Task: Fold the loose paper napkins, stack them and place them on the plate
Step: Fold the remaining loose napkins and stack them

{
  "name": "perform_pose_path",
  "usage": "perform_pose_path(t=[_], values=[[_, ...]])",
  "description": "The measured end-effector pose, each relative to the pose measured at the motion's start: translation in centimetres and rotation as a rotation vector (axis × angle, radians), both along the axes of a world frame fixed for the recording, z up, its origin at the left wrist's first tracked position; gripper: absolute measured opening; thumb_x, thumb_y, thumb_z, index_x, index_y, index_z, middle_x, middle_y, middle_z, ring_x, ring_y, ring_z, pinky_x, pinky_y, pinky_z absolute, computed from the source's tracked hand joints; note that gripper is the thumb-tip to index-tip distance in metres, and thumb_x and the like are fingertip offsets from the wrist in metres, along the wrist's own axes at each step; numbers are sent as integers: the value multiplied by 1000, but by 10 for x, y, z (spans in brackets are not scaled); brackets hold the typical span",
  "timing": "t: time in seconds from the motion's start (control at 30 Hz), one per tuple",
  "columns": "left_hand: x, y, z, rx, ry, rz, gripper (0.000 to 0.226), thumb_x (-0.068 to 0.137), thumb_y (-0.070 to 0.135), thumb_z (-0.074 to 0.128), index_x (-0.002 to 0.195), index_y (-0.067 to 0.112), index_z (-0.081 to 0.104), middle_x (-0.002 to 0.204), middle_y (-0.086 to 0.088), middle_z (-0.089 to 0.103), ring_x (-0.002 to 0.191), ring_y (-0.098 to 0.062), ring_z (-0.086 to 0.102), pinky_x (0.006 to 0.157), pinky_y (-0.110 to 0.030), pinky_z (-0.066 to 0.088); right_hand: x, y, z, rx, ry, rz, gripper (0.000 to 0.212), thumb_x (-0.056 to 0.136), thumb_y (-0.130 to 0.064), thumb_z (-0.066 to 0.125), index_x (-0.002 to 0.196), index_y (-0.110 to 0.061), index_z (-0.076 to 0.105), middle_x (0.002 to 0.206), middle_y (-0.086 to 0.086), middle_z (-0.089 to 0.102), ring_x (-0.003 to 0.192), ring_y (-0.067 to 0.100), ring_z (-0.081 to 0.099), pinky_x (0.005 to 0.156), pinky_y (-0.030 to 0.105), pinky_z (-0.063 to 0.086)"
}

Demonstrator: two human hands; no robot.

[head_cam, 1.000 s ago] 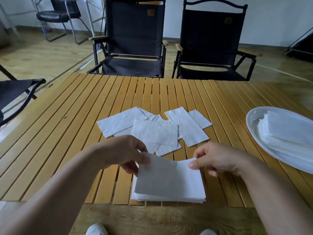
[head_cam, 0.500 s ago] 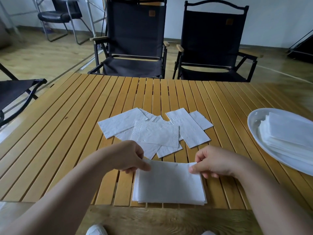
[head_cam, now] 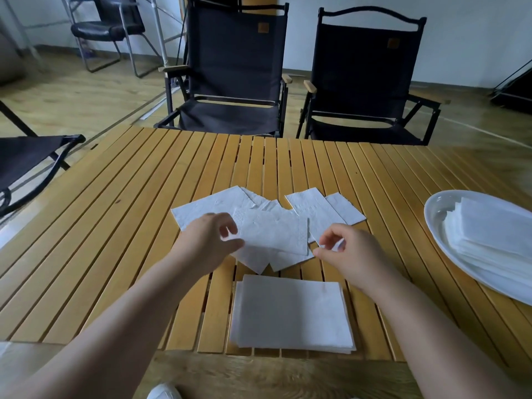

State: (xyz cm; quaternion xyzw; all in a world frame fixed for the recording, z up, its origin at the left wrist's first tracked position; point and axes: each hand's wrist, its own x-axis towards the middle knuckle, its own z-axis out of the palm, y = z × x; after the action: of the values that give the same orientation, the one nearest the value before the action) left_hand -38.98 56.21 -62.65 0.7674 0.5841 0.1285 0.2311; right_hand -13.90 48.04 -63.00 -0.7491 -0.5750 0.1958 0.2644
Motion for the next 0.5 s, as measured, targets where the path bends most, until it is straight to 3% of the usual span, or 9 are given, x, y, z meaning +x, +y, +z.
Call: perform_pose_path(t=[0.07,0.17,0.33,0.5], values=[[-3,5,-9,90,0,5,26,87,37,72,111,31,64,121,5,58,107,-15,53,85,-32,52,-6,5,-6,20,-25,38,10,86,-27,74,91,-31,67,93,-14,61,71,2,51,61,18,38],[-5,8,-17,86,18,-1,24,88,35,71,111,34,66,131,3,53,120,-19,45,92,-36,46,-13,13,-16,16,-51,52,16,88,-23,72,102,-31,70,101,-13,59,72,0,50,61,12,35],[-7,10,-21,76,5,-26,12,88,35,71,99,35,69,125,5,56,115,-17,48,91,-34,48,-23,19,-26,-14,-89,51,12,91,-24,71,103,-24,72,100,-9,57,80,3,56,65,11,41],[-8,13,-22,86,20,-38,6,89,30,71,95,31,71,117,6,58,110,-15,51,87,-33,51,-25,18,-27,3,-128,50,2,90,-26,72,89,-26,71,94,-10,57,79,4,57,62,12,40]])
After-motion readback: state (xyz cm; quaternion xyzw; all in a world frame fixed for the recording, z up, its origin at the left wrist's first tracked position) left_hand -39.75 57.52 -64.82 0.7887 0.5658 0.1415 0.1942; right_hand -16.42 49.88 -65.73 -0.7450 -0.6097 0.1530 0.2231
